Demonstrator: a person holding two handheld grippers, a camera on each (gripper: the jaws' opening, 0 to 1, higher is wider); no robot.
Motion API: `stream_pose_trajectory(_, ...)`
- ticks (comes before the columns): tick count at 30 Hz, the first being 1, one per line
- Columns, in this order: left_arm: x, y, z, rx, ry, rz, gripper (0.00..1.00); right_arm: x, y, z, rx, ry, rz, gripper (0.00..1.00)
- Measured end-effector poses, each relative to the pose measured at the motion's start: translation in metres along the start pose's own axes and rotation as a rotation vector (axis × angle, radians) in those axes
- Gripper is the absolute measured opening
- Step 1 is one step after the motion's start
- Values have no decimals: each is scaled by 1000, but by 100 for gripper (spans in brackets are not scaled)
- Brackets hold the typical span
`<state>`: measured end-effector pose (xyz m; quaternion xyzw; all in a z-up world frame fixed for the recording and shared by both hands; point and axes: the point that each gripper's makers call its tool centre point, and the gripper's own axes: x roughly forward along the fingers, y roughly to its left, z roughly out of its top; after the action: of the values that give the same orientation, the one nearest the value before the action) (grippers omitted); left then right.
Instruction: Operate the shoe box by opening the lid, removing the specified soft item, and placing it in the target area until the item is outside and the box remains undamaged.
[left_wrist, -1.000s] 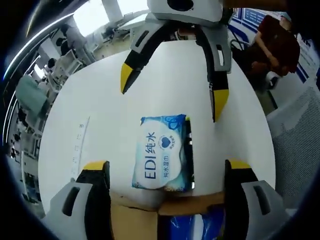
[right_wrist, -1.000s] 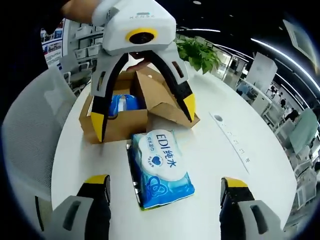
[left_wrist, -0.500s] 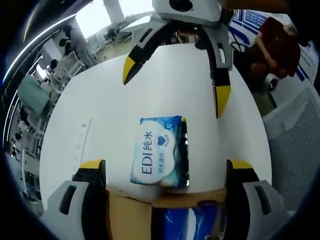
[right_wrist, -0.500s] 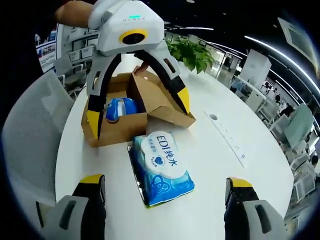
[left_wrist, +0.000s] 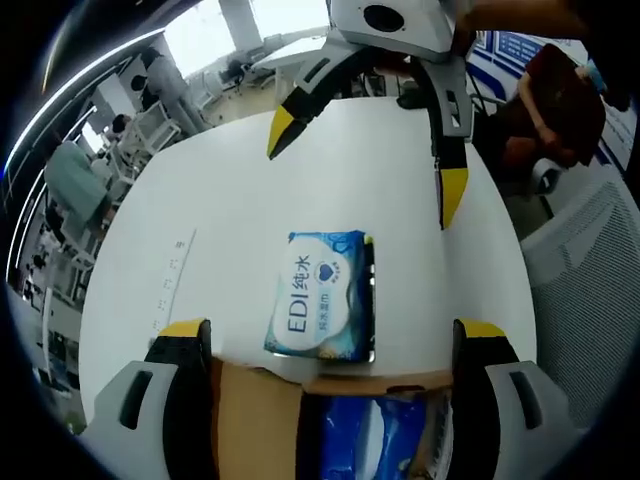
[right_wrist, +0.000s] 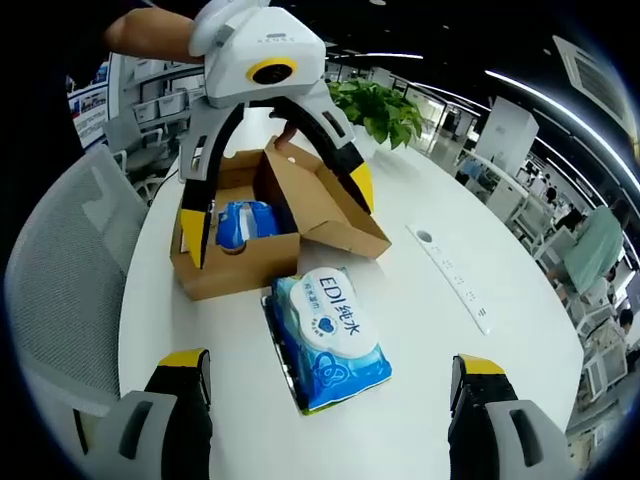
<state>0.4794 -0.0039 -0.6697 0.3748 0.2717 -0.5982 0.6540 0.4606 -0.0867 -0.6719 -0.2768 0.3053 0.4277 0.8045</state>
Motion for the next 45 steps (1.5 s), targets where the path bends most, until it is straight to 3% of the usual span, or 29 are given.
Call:
stream_pose_trajectory(17, -21, -4, -12, -53, -36, 11, 99, -8, 13, 12, 14, 4, -15, 99)
stream_pose_trajectory(45, -67, -10, -39, -139, -137, 88, 99, 6, 47, 60, -46, -69, 9, 98)
